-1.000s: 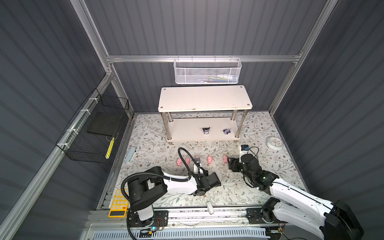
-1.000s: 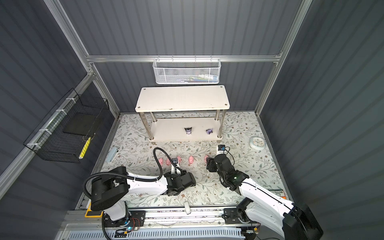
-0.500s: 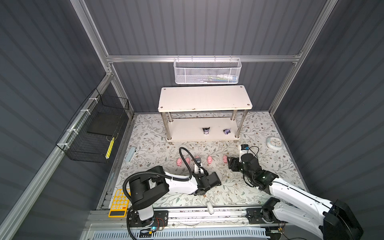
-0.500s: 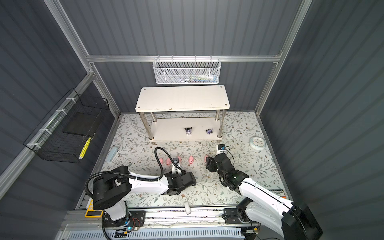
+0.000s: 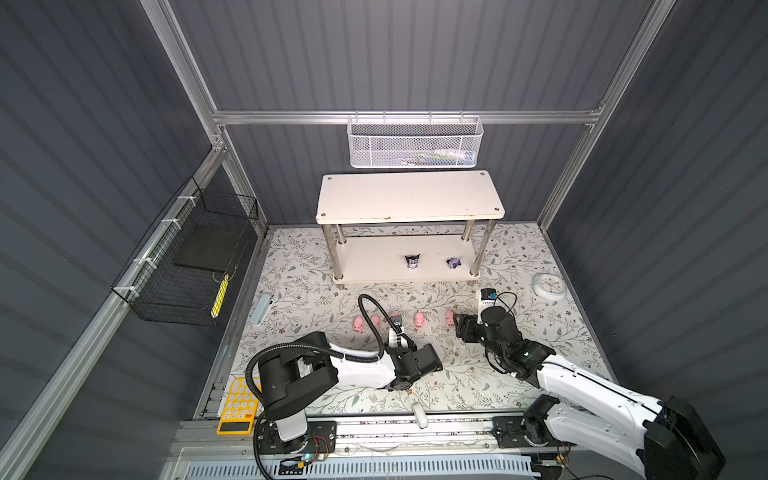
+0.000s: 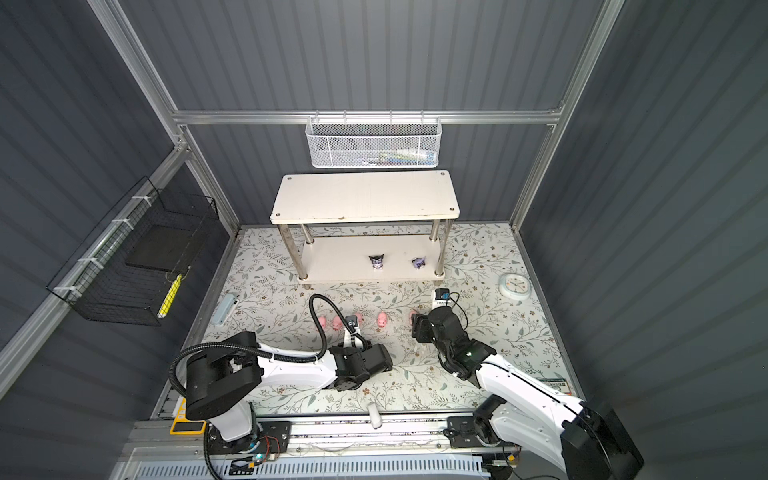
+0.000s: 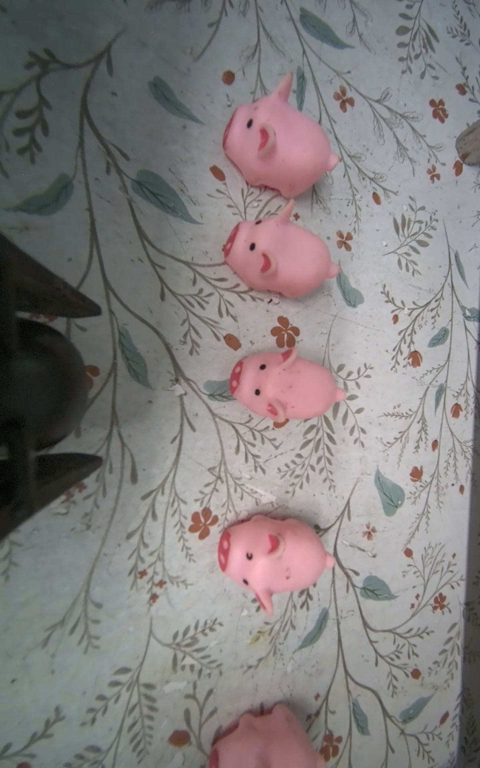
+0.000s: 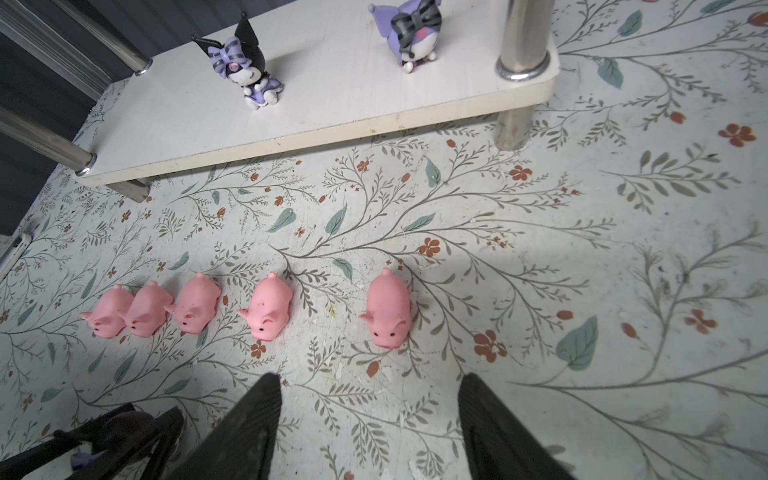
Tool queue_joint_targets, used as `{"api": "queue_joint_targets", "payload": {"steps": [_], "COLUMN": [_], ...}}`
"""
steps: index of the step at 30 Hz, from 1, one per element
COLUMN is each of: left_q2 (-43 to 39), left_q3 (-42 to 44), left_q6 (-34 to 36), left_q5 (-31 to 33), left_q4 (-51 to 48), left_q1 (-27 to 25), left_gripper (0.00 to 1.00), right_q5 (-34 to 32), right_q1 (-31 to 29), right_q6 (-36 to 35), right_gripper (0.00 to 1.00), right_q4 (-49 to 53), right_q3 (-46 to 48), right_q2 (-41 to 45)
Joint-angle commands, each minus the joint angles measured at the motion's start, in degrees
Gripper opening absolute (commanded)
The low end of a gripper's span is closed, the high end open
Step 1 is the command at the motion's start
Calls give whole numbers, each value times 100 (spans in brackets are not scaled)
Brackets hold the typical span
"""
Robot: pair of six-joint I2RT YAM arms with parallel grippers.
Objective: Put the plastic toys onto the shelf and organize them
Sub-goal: 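Lift the black bow-tie toy with the left gripper toward the shelf top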
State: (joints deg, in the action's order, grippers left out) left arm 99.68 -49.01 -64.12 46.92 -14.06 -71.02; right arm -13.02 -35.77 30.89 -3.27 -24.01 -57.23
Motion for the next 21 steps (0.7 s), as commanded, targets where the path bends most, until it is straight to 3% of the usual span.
{"api": "queue_joint_targets", "payload": {"steps": [1, 12, 21], "left_q2": [-98, -1106, -2109], "left_q3": [61, 334, 572], "left_q6": [-19, 926, 2812], "left_q5": [98, -144, -705], "left_q4": [-109, 402, 1324], "left_q1": [45, 45, 179], "left_gripper": [41, 42, 42], "right_q5": [38, 19, -1], "right_q1": [26, 25, 25], "right_q6": [33, 30, 12], "right_gripper": [69, 69, 70], "right_q4": [-75, -78, -53], "right_q3": [35, 22, 23], "right_q2": [-42, -43, 22]}}
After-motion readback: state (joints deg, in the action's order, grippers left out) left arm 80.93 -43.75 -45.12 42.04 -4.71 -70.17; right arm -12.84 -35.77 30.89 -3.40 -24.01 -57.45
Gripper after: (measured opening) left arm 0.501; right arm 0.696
